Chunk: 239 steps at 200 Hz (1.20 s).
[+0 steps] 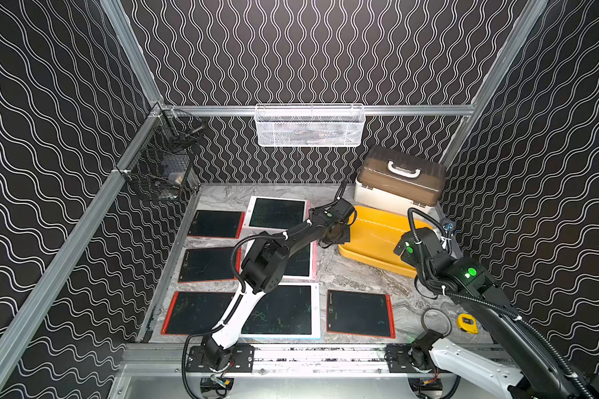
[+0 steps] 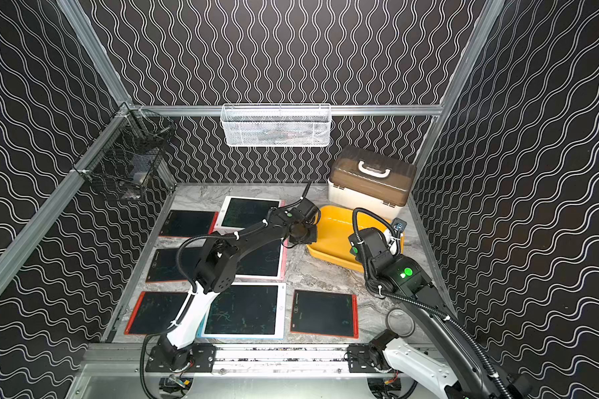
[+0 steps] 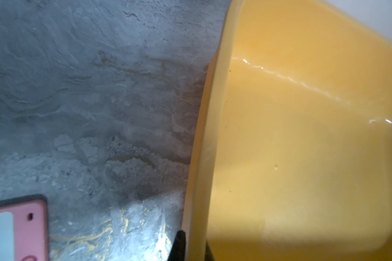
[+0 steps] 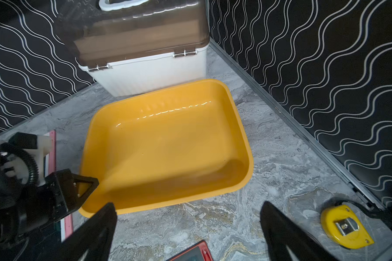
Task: Take out the writing tablet from the storage box
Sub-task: Place the storage box at the center of the board, then move the writing tablet to the center of the board.
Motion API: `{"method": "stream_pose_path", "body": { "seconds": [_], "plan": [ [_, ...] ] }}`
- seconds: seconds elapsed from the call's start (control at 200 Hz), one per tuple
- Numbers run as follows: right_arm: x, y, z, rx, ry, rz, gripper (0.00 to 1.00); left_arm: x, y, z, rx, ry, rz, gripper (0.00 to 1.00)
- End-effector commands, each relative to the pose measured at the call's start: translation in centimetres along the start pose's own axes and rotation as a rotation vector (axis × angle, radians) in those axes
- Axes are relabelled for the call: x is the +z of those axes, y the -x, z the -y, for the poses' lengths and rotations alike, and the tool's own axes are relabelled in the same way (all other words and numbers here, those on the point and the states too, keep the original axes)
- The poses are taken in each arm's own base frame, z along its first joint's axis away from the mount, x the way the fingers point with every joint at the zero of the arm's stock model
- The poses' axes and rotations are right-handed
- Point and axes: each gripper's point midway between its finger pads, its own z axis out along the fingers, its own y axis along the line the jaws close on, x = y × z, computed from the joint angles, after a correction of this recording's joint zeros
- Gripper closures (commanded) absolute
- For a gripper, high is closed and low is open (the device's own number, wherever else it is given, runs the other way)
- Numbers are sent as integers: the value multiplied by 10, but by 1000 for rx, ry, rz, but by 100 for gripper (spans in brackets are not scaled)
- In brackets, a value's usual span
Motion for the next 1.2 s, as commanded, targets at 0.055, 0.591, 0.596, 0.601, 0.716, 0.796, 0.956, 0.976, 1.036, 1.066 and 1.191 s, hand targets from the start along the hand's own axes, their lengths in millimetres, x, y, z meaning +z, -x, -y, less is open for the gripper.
{"method": "stream_pose_path", "body": {
  "seconds": [0.055, 0.591, 0.596, 0.601, 0.716, 0.796, 0.956, 0.976, 1.036, 1.066, 1.191],
  "plan": [
    [12, 11, -22, 9, 60, -12, 0, -9, 2, 23, -28, -94, -7, 58],
    [74, 61, -114, 14, 190, -12, 0, -155, 151, -162, -15, 78, 266, 15],
    [75, 62, -115, 13, 192, -12, 0, -155, 152, -164, -13, 84, 268, 15],
    [76, 61, -117, 12, 193, -13, 0, -155, 153, -167, -12, 89, 270, 15],
    [91, 67, -153, -3, 275, -22, 0, -142, 171, -227, -20, 153, 267, 10],
    [99, 67, -175, -22, 340, -31, 0, -129, 183, -263, -37, 177, 270, 10],
    [113, 52, -207, -50, 440, -92, 0, -102, 200, -320, -94, 202, 286, 8],
    [115, 49, -209, -53, 441, -103, 0, -101, 203, -325, -102, 205, 296, 7],
    [123, 42, -213, -57, 431, -130, 0, -96, 209, -339, -113, 215, 313, 6],
    [126, 39, -214, -56, 426, -141, 0, -92, 211, -343, -111, 218, 317, 5],
    [137, 30, -219, -52, 407, -175, 0, -79, 216, -361, -106, 267, 325, 4]
  ]
}}
